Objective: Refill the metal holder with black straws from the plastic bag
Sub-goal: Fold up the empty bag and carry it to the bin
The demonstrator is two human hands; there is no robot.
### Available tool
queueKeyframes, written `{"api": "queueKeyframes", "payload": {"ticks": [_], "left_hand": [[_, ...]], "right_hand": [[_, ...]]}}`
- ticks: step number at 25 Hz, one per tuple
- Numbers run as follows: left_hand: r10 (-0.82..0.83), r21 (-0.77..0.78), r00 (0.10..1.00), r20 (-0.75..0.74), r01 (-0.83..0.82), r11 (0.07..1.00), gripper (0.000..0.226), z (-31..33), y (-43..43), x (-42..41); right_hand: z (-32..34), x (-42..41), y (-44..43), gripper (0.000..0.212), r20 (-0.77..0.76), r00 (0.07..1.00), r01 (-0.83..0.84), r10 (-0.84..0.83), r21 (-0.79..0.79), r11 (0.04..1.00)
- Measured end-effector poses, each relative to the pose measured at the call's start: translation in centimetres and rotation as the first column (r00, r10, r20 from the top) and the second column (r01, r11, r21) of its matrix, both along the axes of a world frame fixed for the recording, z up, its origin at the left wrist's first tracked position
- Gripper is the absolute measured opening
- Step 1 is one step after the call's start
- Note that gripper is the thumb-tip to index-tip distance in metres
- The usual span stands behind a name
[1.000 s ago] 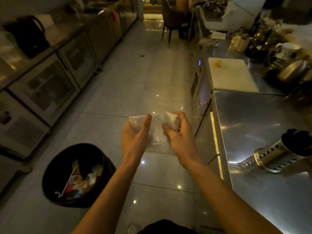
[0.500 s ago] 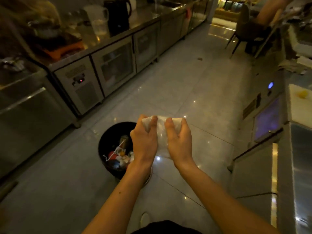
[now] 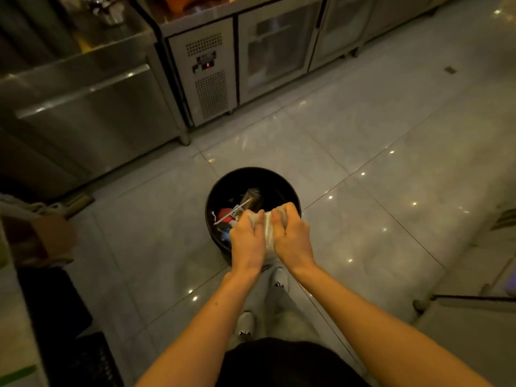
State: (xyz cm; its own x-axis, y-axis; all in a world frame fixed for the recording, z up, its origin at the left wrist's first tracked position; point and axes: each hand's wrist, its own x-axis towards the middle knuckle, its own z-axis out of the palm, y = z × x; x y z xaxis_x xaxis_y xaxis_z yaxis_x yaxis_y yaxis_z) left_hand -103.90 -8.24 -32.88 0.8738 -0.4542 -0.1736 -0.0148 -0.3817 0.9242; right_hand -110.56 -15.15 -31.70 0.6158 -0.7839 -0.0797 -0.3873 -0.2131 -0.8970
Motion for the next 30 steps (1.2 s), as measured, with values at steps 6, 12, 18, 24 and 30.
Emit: {"api": "queueKeyframes", "payload": {"ticks": [6,12,18,24,30], "left_hand": [[0.298,0.197,0.716,-0.631,-0.223,0.955,0.029,-8.3,-2.1,2.5],[0.245,0.187,0.521,-0.818,-0.162,0.969,0.023,-11.6,-1.3,5.7],[0.348,0.459,0.713,-0.609,-0.041,0.887,0.027,-16.8,-3.3,9.1],[0.235,0.514,0.748,-0.62,0.162,0.842,0.046,-21.4,-5.7,11.3],[0.2,0.423,0.653,-0.731,0.203,0.883,0.068,-25.4,-6.8,11.6]], "right_hand": [[-9.5,1.8,-5.5,0.014,-0.179,0.975,-0.061,0.13,0.347,0.936],[-14.9,3.5,-10.0,0.039,-0.33,0.92,0.075,0.209,0.674,0.735],[-18.2,5.9,-11.8,0.033,-0.45,0.857,0.159,0.253,0.696,0.7],[-21.4,8.7,-13.0,0.038,-0.635,0.732,0.134,0.248,0.491,0.861],[-24.3,10.1,-13.1,0.046,-0.698,0.655,0.116,0.288,0.47,0.875]]}}
